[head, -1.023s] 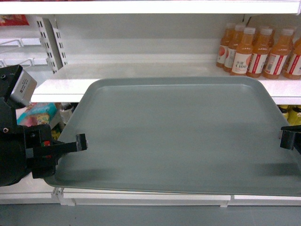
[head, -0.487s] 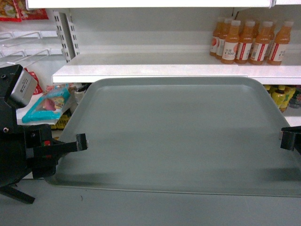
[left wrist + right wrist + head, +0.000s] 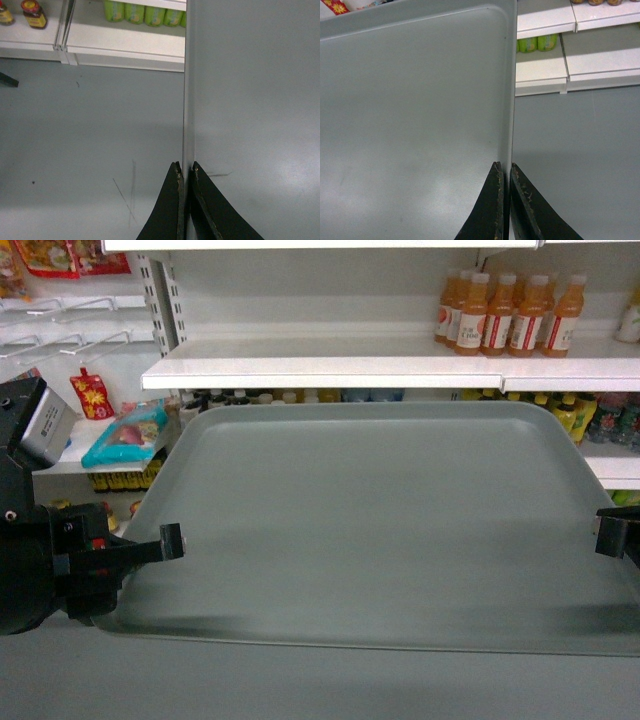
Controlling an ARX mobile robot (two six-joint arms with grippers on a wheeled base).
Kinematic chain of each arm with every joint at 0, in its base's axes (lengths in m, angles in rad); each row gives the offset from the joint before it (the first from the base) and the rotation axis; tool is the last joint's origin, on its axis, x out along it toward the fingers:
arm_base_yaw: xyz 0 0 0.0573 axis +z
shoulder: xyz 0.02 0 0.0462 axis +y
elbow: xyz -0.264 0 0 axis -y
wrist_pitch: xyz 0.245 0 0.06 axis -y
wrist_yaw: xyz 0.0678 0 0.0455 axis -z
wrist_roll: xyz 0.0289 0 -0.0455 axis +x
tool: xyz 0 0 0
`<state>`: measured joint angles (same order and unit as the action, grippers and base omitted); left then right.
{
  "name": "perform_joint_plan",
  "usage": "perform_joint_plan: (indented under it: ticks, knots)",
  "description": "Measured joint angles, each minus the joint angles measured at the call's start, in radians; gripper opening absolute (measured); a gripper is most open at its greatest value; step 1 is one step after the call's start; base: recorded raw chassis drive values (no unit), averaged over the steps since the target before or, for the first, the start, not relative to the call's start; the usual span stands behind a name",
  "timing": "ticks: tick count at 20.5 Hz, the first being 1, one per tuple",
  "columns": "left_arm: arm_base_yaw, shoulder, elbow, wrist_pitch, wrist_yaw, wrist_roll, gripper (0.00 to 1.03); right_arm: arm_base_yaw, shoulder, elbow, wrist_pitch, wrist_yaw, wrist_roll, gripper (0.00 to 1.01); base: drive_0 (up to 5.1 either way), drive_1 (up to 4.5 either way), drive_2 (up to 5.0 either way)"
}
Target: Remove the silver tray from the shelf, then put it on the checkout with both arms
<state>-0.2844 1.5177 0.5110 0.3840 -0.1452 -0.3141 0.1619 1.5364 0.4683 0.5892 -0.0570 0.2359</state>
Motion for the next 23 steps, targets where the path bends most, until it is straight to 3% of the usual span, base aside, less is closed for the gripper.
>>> perform_joint_plan:
  ticks: [23]
  knots:
    - [-0.001,0.0,0.0,-0.003,-0.001,0.0,0.02,0.002,0.0,0.0,-0.002,0.0,0.0,0.02,0.0,-4.31,4.4]
